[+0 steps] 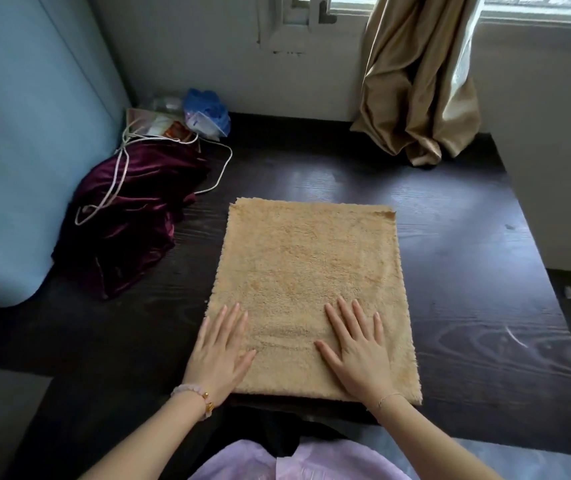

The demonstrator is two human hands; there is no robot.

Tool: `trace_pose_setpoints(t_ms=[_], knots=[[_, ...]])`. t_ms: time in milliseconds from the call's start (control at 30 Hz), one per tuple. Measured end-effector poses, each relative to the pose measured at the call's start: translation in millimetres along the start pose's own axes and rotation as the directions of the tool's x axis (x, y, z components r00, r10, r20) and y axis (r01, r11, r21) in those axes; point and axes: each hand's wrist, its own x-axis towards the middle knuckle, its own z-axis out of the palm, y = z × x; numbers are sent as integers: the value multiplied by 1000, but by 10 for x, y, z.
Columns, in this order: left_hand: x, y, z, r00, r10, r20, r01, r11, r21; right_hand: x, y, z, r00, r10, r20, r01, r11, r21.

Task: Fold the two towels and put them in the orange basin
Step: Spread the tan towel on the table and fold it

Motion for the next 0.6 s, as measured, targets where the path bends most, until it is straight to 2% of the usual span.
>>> trace_pose_setpoints(t_ms=[200, 600], knots=[[-16, -2, 0, 1000, 5, 4, -5, 1000, 2, -22, -1, -26, 1000, 1, 8, -1, 1000, 18], [28, -126, -114, 982, 46, 181, -42, 999, -30, -70, -24, -18, 998, 48, 36, -48, 999, 1]])
